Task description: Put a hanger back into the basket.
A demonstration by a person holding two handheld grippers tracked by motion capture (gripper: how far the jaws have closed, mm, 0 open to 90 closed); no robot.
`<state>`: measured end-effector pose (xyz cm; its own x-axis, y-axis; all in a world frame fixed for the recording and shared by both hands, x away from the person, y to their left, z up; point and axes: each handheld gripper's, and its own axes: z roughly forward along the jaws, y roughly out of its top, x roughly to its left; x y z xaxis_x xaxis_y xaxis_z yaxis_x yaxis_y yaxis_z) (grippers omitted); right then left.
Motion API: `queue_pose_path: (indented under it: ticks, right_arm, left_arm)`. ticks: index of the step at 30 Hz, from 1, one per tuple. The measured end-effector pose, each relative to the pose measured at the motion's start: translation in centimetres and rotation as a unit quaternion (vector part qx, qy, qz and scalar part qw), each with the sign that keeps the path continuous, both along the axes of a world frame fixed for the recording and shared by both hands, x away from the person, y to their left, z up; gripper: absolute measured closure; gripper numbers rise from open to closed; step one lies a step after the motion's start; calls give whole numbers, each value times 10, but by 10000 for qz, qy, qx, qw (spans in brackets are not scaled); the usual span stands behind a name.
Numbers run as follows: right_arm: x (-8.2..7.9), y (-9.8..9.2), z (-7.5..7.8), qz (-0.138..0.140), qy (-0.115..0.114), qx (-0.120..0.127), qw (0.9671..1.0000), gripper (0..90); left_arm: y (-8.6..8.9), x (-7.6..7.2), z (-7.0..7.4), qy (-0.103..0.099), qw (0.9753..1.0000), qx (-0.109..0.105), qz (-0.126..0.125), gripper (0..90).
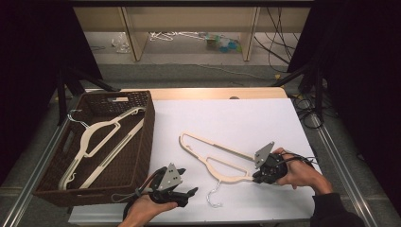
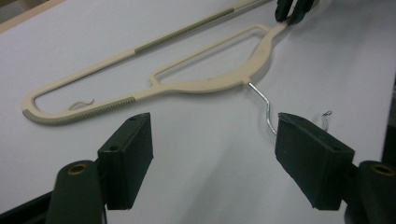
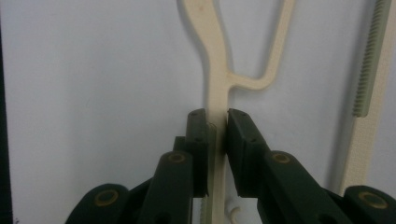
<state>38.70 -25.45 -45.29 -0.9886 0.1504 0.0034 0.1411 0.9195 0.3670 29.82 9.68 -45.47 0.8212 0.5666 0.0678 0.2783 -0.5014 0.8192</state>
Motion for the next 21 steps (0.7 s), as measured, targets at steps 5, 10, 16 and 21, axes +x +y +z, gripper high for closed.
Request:
queue_pose_path:
  ticks: [5,10,16,21]
  right_arm:
    - [-3,-1,10,1,-27,95,10000,792]
    - [-6,-2,19,43,-26,122,9999,792]
    - [-7,-1,20,95,-74,87,9999,792]
    - [-8,-2,26,51,-81,92,9999,792]
  left_arm:
    - [-12,14,-7,-137,9993,328,-86,256]
    - [-27,31,-13,-280,9978,570,-188,259]
    - [-43,43,-20,-416,9959,750,-275,272]
    - [-56,47,-25,-501,9928,947,-537,285]
